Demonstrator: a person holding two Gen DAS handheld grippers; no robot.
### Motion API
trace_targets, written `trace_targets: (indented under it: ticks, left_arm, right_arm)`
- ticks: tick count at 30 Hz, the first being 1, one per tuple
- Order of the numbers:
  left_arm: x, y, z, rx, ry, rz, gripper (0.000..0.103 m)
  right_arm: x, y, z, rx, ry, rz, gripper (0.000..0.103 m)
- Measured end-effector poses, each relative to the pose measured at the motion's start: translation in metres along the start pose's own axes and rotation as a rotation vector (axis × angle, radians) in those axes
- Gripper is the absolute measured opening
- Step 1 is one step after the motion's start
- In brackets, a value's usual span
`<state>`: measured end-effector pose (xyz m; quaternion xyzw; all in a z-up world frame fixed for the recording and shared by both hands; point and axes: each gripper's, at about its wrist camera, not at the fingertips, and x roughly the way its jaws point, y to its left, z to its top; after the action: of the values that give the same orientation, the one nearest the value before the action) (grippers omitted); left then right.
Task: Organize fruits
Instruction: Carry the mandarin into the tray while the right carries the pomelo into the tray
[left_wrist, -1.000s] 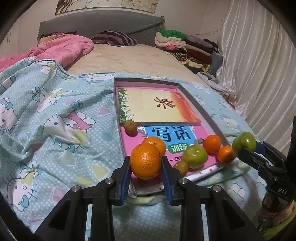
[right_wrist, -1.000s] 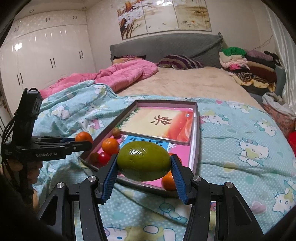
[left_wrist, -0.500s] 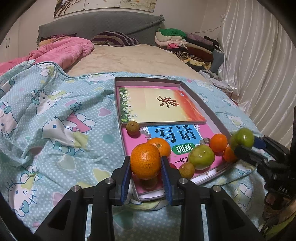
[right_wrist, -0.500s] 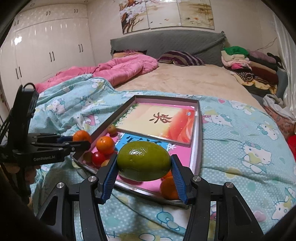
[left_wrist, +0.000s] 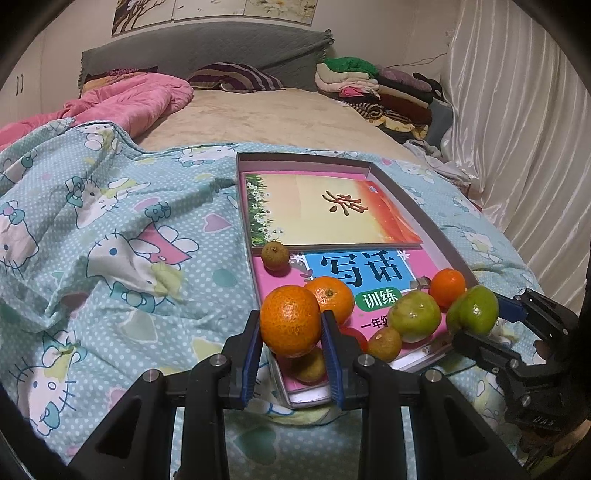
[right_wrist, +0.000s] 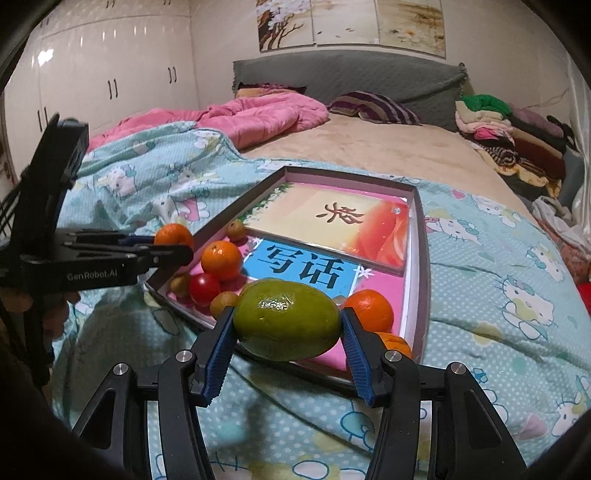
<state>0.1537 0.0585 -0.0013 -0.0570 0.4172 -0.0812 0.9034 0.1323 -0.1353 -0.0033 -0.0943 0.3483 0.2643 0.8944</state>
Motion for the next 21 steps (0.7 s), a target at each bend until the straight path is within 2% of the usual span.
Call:
trace_targets:
  ticks: [21]
  left_arm:
    - [0.0000,-0.0006,-0.0002,-0.003,0.002,-0.003,0.032]
  right_arm:
    - [0.0030,-0.0012,-0.0013,-0.011,-0.003,-0.018,0.058]
